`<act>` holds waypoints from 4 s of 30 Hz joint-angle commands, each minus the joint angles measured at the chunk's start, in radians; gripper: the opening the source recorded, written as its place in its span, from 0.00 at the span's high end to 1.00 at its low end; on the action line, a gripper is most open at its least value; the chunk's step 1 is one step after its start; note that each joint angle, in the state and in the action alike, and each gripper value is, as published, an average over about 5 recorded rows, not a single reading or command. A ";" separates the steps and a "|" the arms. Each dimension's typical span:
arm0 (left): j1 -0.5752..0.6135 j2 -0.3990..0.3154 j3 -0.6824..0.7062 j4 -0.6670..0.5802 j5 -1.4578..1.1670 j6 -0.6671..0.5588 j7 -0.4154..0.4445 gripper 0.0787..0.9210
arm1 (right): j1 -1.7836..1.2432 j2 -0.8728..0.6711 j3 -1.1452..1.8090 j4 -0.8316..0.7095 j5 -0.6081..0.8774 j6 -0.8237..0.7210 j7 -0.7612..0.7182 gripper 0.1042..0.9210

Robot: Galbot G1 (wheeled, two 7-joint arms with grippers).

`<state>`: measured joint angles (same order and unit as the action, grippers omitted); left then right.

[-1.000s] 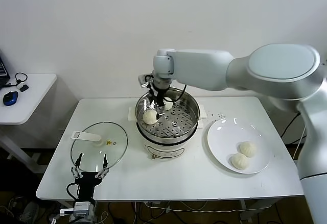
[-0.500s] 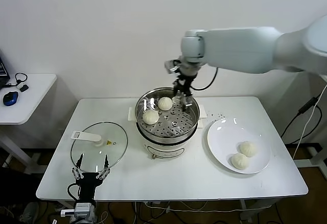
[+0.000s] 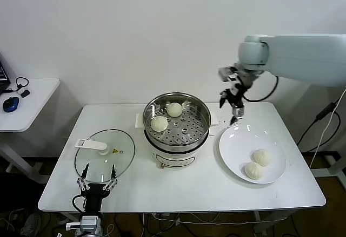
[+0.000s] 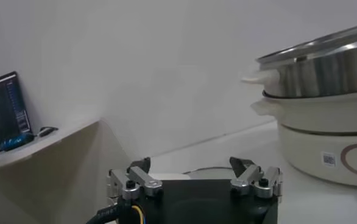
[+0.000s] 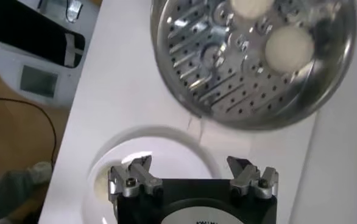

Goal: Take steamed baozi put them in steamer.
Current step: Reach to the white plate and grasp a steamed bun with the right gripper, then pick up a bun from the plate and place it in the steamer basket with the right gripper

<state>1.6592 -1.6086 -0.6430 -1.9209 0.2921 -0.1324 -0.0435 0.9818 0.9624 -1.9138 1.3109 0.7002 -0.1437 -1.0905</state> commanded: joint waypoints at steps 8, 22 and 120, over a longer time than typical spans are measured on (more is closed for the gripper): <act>0.003 -0.024 -0.006 0.010 0.008 -0.005 -0.005 0.12 | -0.118 -0.254 0.000 0.089 -0.171 0.000 0.020 0.12; 0.002 -0.026 -0.005 0.022 0.015 -0.010 -0.011 0.12 | -0.307 -0.342 0.112 0.086 -0.277 -0.030 0.044 0.12; -0.009 -0.006 0.000 0.035 0.018 -0.015 -0.018 0.12 | -0.046 -0.180 0.001 0.107 -0.267 0.104 0.012 0.43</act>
<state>1.6495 -1.6092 -0.6436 -1.8845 0.3112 -0.1464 -0.0616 0.6759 0.7226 -1.7673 1.3696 0.3734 -0.1097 -1.0631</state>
